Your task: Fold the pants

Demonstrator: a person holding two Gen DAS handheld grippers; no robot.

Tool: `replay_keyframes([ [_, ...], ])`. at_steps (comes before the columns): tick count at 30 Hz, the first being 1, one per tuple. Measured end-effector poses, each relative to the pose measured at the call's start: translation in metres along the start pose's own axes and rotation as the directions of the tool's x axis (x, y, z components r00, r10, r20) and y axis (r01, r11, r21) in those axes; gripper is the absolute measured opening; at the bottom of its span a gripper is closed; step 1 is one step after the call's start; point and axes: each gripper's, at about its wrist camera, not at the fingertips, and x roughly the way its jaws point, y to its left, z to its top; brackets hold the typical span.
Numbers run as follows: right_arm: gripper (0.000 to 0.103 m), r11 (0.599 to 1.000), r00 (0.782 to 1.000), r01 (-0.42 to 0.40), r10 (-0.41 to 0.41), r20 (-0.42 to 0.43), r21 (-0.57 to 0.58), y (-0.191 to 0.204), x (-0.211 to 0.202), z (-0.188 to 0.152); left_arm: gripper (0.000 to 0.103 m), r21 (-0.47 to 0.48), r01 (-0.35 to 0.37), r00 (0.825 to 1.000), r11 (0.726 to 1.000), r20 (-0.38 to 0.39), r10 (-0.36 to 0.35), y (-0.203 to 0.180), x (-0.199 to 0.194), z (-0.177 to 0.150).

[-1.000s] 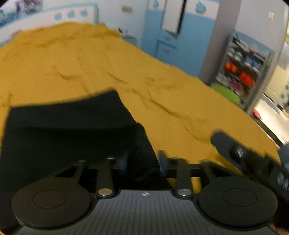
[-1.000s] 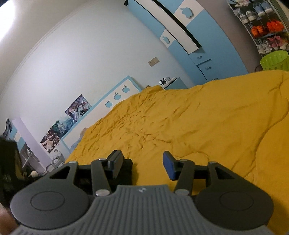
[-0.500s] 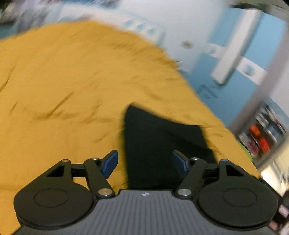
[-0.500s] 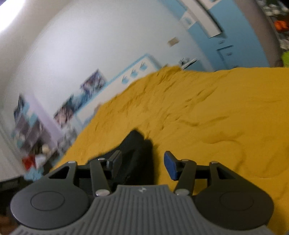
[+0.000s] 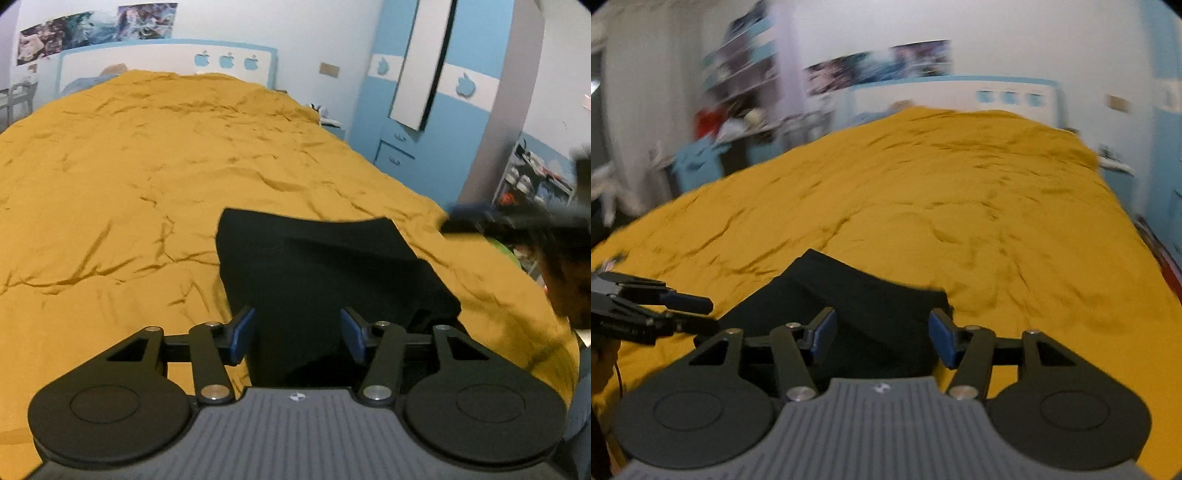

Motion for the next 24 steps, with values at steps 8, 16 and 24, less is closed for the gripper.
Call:
replay_keyframes([
  [8, 0.045, 0.945, 0.960, -0.205, 0.142, -0.241, -0.256, -0.016, 0.112, 0.059, 0.032, -0.034, 0.035, 0.995, 0.999, -0.087, -0.038, 0.018, 0.010, -0.016],
  [16, 0.039, 0.849, 0.866, -0.409, 0.246, -0.436, -0.334, 0.014, 0.194, 0.093, 0.031, -0.030, 0.060, 0.992, 0.998, -0.110, -0.063, 0.024, 0.006, -0.016],
  [24, 0.019, 0.807, 0.806, -0.497, 0.294, -0.514, -0.317, 0.033, 0.214, 0.092, 0.031, -0.039, 0.089, 0.989, 0.995, -0.117, -0.093, 0.030, 0.008, -0.016],
])
